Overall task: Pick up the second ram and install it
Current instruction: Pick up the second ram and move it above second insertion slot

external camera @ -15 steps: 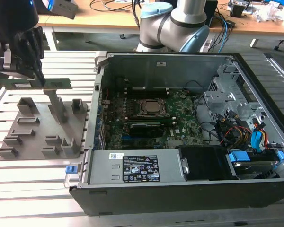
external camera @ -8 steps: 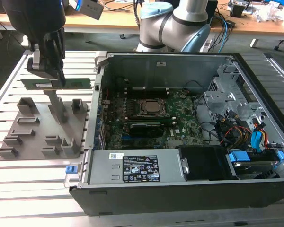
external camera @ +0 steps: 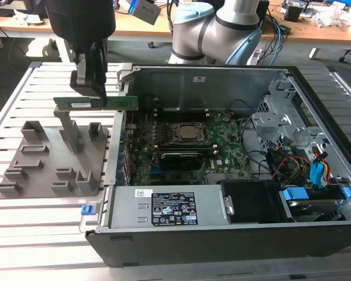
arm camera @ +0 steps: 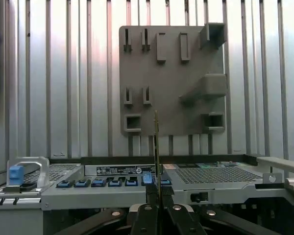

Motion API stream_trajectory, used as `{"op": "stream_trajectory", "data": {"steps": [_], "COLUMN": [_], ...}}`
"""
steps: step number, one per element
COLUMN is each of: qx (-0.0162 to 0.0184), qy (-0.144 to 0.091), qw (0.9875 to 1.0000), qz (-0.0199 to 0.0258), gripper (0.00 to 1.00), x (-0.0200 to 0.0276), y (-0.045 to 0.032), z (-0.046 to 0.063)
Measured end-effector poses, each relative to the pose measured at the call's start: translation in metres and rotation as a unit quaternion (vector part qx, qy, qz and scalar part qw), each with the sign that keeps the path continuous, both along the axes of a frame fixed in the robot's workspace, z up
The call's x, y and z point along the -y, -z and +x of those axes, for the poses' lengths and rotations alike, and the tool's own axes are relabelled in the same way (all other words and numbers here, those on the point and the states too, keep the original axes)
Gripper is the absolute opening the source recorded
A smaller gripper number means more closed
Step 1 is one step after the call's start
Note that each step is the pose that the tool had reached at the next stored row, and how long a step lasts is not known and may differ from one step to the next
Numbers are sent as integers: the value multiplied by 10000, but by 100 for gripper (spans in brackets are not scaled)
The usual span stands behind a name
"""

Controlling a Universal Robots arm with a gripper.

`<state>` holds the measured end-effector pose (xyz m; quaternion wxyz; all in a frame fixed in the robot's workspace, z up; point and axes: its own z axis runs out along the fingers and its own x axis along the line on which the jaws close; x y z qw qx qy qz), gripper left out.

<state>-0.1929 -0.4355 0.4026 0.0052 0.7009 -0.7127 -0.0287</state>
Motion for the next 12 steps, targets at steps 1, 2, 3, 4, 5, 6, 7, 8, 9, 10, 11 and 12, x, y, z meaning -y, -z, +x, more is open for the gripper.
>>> {"op": "stream_trajectory", "data": {"steps": [1,2,3,4,5,6,7,8,9,10,11,12], "qx": [0,-1,-1,-2,-4,-4,-5,-5,-6,-7,-8,-11], "qy": [0,0,0,0,0,0,0,0,0,0,0,-1], "qw": [10000,10000,10000,10000,10000,10000,10000,10000,10000,10000,10000,10000], "qz": [-1,-4,-5,-8,-11,-12,-13,-12,-13,-14,-14,-14], "gripper": [14,14,14,14,14,14,14,14,14,14,14,14], "x": [-1,-3,-5,-9,-14,-15,-16,-17,-18,-21,-23,-28], "y": [0,-1,0,0,0,0,0,0,0,-1,0,0], "z": [26,79,135,220,308,348,376,403,439,519,577,645]}}
